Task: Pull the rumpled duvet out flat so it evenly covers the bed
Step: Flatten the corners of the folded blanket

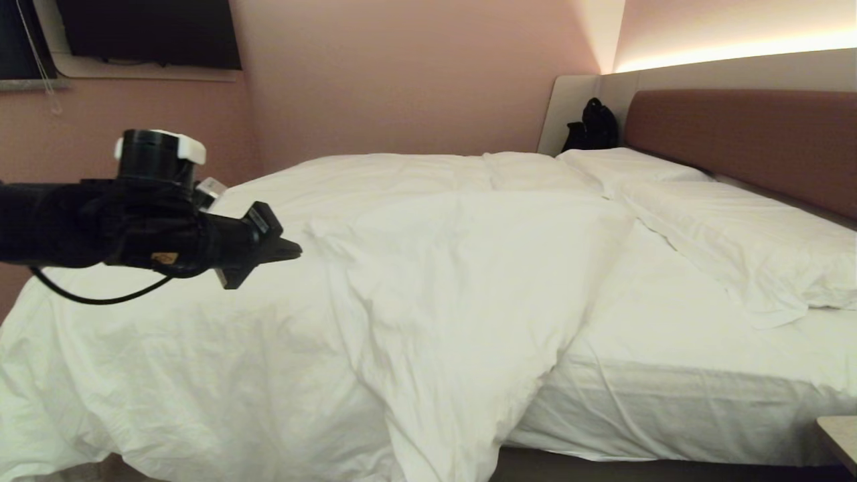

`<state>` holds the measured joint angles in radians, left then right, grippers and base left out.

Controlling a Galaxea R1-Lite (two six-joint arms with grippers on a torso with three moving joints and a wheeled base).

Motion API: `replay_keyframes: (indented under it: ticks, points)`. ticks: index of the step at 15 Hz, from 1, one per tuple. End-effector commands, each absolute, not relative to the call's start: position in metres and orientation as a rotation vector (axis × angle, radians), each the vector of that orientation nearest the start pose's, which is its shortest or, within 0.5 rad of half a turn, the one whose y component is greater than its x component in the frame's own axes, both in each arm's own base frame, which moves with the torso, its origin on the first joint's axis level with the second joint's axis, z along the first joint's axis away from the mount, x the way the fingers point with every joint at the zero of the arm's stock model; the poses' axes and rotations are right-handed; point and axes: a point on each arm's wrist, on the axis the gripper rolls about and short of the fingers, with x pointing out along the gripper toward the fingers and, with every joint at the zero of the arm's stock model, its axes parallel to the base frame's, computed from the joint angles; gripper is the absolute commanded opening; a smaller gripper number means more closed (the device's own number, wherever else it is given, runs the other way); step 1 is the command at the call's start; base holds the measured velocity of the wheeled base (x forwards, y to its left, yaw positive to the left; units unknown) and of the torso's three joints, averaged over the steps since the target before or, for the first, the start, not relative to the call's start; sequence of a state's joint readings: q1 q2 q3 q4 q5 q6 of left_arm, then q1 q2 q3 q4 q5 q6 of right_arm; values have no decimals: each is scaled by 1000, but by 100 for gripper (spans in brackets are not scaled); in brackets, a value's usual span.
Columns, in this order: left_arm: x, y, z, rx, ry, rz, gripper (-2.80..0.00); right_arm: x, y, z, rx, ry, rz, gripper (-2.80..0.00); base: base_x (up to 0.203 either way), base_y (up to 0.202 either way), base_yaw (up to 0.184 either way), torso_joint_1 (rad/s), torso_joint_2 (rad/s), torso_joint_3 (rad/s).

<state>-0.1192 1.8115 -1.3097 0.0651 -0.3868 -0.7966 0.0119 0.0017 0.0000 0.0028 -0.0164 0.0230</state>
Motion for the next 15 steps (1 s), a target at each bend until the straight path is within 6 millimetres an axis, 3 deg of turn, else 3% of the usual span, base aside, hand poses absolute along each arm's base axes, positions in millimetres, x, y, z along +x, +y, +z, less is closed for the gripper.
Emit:
replay_keyframes:
  ticks: [1,4,12,13,15]
  points:
    - [383,-74,178,-858,870,-219,-280,-23,-1,75,23,5,-5,-280,0,0,0,0,0,0]
    - [391,-103,164,-844,938,-249,-280,-23,-1,75,23,5,-5,-280,0,0,0,0,0,0]
    - [411,-123,138,-820,993,-243,-280,-23,-1,75,23,5,-5,-280,0,0,0,0,0,0]
    - [414,-124,134,-811,986,-223,0,-23,-1,75,23,5,-5,-280,0,0,0,0,0,0]
    - [417,-125,133,-803,975,-209,0,-23,-1,75,23,5,-5,-280,0,0,0,0,0,0]
